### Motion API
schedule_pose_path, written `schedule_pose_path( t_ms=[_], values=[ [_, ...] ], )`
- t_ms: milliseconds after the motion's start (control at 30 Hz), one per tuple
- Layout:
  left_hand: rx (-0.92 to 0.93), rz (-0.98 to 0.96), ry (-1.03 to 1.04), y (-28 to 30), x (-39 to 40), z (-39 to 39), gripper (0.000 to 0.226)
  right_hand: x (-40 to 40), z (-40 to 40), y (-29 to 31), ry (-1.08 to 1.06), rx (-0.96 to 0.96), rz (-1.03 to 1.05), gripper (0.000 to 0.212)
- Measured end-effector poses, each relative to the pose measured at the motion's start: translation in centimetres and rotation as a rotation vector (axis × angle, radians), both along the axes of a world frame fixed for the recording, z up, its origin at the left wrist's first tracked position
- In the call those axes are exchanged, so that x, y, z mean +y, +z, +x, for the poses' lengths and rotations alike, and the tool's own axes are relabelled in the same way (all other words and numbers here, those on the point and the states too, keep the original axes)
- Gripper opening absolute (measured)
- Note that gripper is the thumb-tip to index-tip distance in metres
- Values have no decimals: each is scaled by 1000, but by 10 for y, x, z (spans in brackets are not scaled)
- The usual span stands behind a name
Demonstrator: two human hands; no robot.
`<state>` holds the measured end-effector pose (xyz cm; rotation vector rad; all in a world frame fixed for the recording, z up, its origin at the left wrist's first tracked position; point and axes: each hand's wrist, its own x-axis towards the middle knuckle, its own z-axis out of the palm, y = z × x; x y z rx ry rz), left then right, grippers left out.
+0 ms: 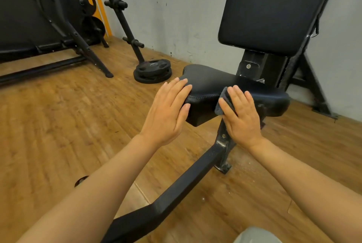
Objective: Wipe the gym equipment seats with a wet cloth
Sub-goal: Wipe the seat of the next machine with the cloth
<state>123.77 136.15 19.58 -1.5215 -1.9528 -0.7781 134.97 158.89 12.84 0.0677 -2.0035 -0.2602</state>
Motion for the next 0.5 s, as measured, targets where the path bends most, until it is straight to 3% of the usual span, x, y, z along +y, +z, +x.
schedule_pose_path(
  t_ms=[300, 400, 500],
  values=[
    [42, 39, 57, -8, 2, 0, 50, -58, -39, 19, 183, 106, 101, 51],
    [77, 38, 81, -7, 0, 3, 50, -33, -29, 17, 196, 88, 210, 48],
    [105, 56, 150, -6, 6, 12, 51, 6, -8, 9, 127, 71, 204, 59]
  ],
)
